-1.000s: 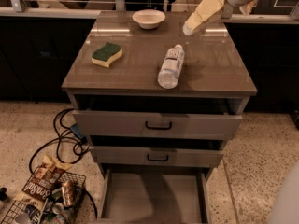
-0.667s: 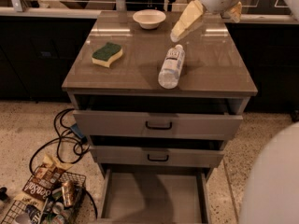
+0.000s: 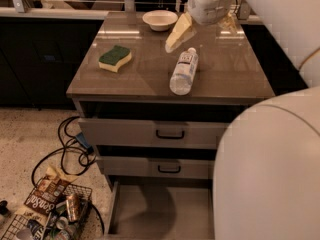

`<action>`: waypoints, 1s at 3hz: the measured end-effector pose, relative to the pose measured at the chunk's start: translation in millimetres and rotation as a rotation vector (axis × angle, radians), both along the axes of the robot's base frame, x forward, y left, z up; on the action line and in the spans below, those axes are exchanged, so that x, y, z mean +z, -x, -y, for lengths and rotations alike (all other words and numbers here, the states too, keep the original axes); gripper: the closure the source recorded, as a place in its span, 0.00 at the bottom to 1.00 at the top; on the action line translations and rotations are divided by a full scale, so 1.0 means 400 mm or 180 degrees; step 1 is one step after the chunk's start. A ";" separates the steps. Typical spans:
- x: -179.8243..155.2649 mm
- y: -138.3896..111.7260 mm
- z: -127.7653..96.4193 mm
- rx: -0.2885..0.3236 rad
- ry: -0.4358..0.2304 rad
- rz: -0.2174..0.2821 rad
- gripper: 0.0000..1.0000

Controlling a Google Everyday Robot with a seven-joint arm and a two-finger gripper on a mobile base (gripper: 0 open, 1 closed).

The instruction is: Place blue plastic bottle into bottom drawer

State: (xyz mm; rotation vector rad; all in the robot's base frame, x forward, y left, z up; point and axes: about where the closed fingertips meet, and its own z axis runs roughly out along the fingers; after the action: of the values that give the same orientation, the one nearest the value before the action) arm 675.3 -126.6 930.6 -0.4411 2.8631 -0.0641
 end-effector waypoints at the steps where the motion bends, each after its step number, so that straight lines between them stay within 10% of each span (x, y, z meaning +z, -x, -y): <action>1: -0.076 -0.054 -0.036 -0.0138 -0.0063 -0.0178 0.00; 3: -0.186 -0.063 -0.023 -0.0561 -0.0110 -0.0370 0.00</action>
Offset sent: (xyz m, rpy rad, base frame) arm 0.0194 0.0106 -0.0744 -0.0019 0.1869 -0.1674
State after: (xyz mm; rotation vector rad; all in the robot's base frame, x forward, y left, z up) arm 700.6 -117.5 856.2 -0.1904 3.0057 -0.0206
